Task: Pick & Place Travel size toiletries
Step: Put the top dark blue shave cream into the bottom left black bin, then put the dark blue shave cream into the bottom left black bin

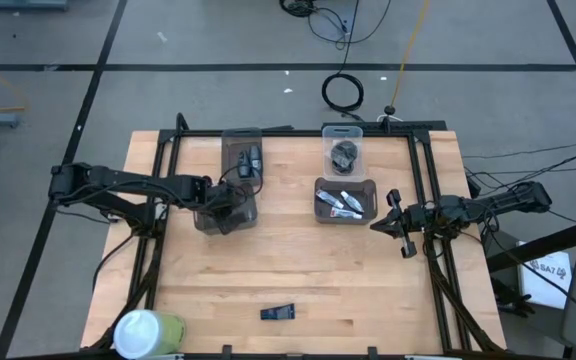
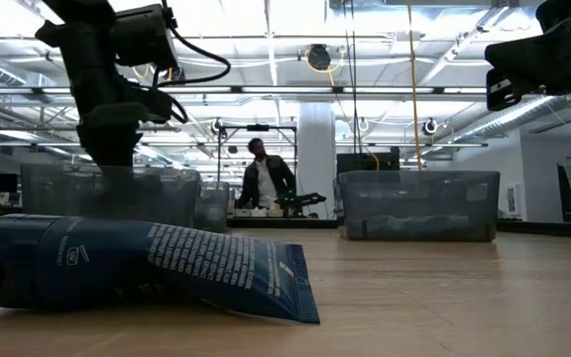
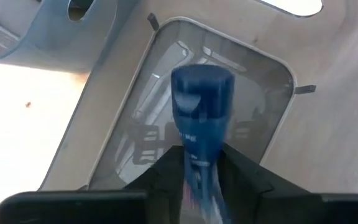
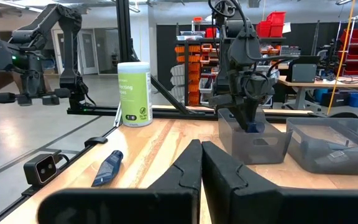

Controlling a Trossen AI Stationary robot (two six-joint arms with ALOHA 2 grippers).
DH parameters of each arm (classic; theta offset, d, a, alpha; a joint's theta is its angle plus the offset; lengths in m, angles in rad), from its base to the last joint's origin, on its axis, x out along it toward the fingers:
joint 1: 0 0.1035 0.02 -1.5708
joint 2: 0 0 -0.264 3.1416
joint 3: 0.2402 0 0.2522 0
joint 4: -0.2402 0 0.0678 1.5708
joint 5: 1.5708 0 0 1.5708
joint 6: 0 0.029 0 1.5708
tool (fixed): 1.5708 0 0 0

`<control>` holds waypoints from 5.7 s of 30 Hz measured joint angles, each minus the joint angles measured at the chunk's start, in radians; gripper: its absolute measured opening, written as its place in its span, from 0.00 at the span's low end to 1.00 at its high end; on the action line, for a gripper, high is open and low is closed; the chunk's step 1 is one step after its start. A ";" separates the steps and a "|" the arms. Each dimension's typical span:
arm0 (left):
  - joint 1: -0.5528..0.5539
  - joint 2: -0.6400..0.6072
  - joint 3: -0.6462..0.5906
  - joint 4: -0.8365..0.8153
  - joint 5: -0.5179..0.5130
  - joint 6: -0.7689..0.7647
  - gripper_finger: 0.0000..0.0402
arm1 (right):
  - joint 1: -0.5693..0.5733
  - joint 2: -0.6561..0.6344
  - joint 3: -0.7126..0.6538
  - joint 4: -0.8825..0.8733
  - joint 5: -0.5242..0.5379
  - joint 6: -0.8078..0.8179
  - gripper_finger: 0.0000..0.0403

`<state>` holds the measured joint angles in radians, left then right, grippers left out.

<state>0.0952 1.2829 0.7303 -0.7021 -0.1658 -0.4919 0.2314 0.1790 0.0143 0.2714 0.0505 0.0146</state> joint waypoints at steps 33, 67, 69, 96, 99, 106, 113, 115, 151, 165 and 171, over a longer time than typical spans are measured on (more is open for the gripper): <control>-0.324 0.074 0.468 0.127 0.127 0.117 0.34 | 0.000 0.000 0.000 0.000 0.000 0.000 0.00; -0.682 0.817 0.949 -0.161 0.095 -0.212 0.24 | 0.000 0.000 0.000 0.000 0.000 0.000 0.00; -0.670 0.817 0.949 -0.161 0.125 -0.245 0.28 | 0.000 0.000 0.000 0.000 0.000 0.000 0.00; -0.633 0.935 0.945 -0.076 0.170 -0.115 0.62 | 0.000 0.000 0.000 0.000 0.000 0.000 0.00; -0.621 0.937 0.945 -0.079 0.169 -0.113 0.60 | 0.000 0.000 0.000 0.000 0.000 0.000 0.00; -0.588 0.937 0.945 -0.081 0.192 -0.107 0.54 | 0.000 0.000 0.000 0.000 0.000 0.000 0.00; -0.564 0.937 0.945 -0.068 0.193 -0.093 0.42 | 0.000 0.000 0.000 0.000 0.000 0.000 0.00; -0.559 0.937 0.945 -0.060 0.193 -0.088 0.38 | 0.000 0.000 0.000 0.000 0.000 0.000 0.00; -0.421 0.517 0.942 -0.282 -0.215 0.184 0.03 | 0.000 0.000 0.000 0.000 0.000 0.000 0.00; -0.317 -0.003 0.400 -0.171 -0.352 -0.007 0.02 | 0.000 0.000 0.000 0.000 0.000 0.000 0.00; -0.243 -0.109 0.197 -0.168 -0.313 -0.116 0.06 | 0.000 0.000 0.000 0.000 0.000 0.000 0.00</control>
<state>-0.1481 1.1741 0.9269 -0.8700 -0.4786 -0.6080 0.2317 0.1791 0.0143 0.2718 0.0505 0.0144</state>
